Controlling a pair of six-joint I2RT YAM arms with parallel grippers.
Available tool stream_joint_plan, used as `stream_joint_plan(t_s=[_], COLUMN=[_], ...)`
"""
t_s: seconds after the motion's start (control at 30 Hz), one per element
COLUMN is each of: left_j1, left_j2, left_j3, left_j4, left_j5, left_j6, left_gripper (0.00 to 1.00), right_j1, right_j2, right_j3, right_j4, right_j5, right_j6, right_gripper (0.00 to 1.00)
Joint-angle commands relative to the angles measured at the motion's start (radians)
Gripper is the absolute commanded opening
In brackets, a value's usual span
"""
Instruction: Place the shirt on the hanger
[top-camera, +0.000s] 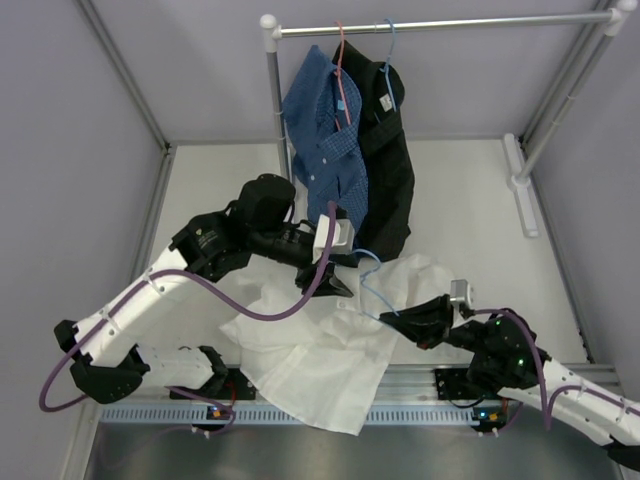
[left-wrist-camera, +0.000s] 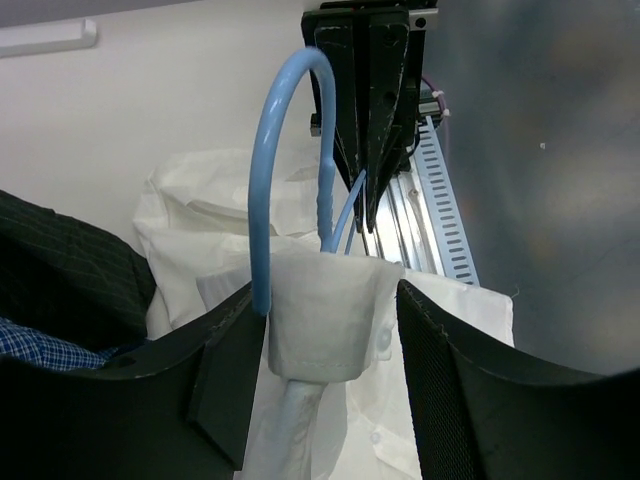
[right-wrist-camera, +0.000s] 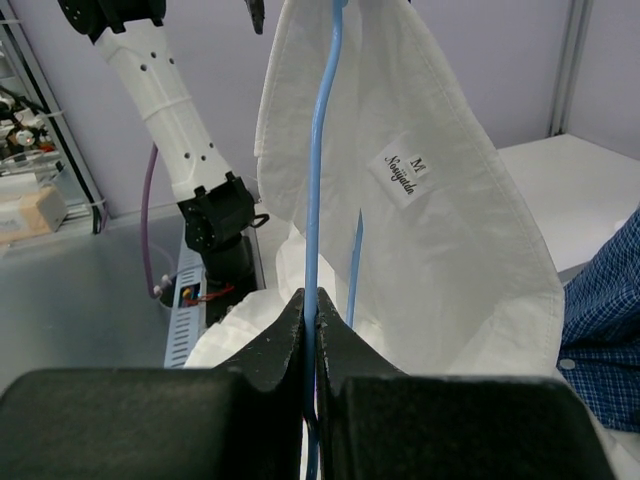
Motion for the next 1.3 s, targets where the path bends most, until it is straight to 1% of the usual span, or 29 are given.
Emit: stream_joint_plan(t_s=[0.0, 0.23, 0.5, 0.6, 0.67, 0.7, 0.73, 0.77, 0.8, 1.0, 1.03, 1.07, 1.13, 1.17, 1.23, 1.27], left_j1=[0.013, 0.025, 0.028, 0.028, 0.028, 0.028, 0.028, 0.028, 0.028, 0.028, 0.028, 0.028, 0.028, 0.028, 0.028, 0.028], left_j2=[-0.011, -0.027, 0.001, 0.001, 0.004, 0.004, 0.006, 0.009, 0.010, 0.000, -0.007, -0.011, -0.036, -0.043, -0.071, -0.082], left_j3=[-0.015, -0.029, -0.009, -0.019, -0.022, -0.025, -0.025, -0.026, -0.025, -0.038, -0.043, -0.048, -0.052, -0.049, -0.048, -0.049], left_j4=[0.014, 0.012, 0.014, 0.012, 0.004, -0.003, -0.002, -0.002, -0.002, -0.002, -0.002, -0.002, -0.002, -0.002, 0.000, 0.000], left_j5=[0.038, 0.078, 0.153, 0.147, 0.132, 0.130, 0.128, 0.133, 0.144, 0.135, 0.119, 0.109, 0.057, 0.037, -0.008, -0.046], left_j6=[-0.003, -0.013, -0.028, -0.030, -0.030, -0.028, -0.030, -0.028, -0.028, -0.002, 0.006, 0.018, 0.024, 0.026, 0.010, -0.008], left_gripper=[0.58, 0.59, 0.59, 0.49, 0.39, 0.29, 0.23, 0.14, 0.00, 0.00, 0.00, 0.00, 0.00, 0.00, 0.00, 0.00], right_j1=[0.018, 0.020, 0.018, 0.018, 0.018, 0.018, 0.017, 0.018, 0.018, 0.018, 0.018, 0.017, 0.018, 0.018, 0.018, 0.018], right_j2=[-0.044, -0.100, -0.054, -0.058, -0.067, -0.069, -0.069, -0.068, -0.061, -0.054, -0.057, -0.060, -0.075, -0.081, -0.107, -0.121], right_j3=[0.055, 0.063, 0.084, 0.084, 0.081, 0.080, 0.078, 0.077, 0.077, 0.080, 0.080, 0.081, 0.084, 0.093, 0.110, 0.123], right_j4=[0.015, -0.025, -0.027, -0.019, -0.011, 0.001, 0.009, 0.013, 0.026, 0.081, 0.084, 0.081, 0.058, -0.006, -0.110, -0.222], right_j5=[-0.010, -0.011, -0.059, -0.057, -0.059, -0.063, -0.066, -0.068, -0.072, -0.056, -0.048, -0.027, 0.010, 0.076, 0.166, 0.300], right_j6=[-0.024, -0.038, -0.052, -0.057, -0.055, -0.055, -0.054, -0.054, -0.052, -0.047, -0.044, -0.041, -0.028, -0.023, -0.001, 0.015], right_gripper=[0.00, 0.00, 0.00, 0.00, 0.00, 0.00, 0.00, 0.00, 0.00, 0.00, 0.05, 0.30, 0.58, 0.99, 0.99, 1.00])
